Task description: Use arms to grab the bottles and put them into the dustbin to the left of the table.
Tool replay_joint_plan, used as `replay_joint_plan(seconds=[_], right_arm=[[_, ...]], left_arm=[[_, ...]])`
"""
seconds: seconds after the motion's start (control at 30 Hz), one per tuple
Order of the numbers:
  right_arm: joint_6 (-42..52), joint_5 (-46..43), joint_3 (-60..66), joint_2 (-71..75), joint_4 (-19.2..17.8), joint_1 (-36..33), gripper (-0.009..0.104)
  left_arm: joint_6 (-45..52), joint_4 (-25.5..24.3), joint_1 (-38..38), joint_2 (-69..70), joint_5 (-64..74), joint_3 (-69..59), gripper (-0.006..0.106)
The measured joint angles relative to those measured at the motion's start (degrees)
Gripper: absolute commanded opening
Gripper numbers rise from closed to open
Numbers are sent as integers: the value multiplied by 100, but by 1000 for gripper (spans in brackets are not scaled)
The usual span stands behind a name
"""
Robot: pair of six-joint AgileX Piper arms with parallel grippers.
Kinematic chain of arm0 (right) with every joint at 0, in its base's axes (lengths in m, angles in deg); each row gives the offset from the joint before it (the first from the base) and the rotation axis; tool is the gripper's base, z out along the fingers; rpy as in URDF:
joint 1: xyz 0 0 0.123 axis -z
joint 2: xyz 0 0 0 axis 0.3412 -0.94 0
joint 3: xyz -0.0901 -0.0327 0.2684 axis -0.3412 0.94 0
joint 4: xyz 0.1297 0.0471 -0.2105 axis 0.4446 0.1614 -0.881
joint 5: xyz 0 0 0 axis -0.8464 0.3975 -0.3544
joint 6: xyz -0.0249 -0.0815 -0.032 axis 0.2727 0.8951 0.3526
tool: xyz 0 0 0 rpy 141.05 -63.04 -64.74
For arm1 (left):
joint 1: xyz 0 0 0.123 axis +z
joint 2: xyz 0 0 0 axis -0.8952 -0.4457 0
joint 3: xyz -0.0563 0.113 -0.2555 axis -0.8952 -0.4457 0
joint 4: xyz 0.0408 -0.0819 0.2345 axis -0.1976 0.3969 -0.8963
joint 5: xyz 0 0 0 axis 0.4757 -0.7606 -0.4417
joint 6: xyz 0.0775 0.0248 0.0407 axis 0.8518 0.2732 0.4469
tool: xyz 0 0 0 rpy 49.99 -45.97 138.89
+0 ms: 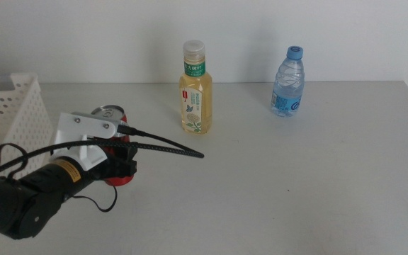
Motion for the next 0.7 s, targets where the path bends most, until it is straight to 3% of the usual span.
replay_joint_plan(seconds=[0.27, 0.5, 0.7], right_arm=[[0, 0, 0, 0, 0, 0, 94], [0, 0, 0, 0, 0, 0, 94], [0, 0, 0, 0, 0, 0, 94]], left_arm=[[93, 247, 0, 1378, 3131, 995, -2], [561, 319, 28, 1912, 6400, 2815, -2], [1768, 1194, 810, 1779, 8768, 4493, -2]])
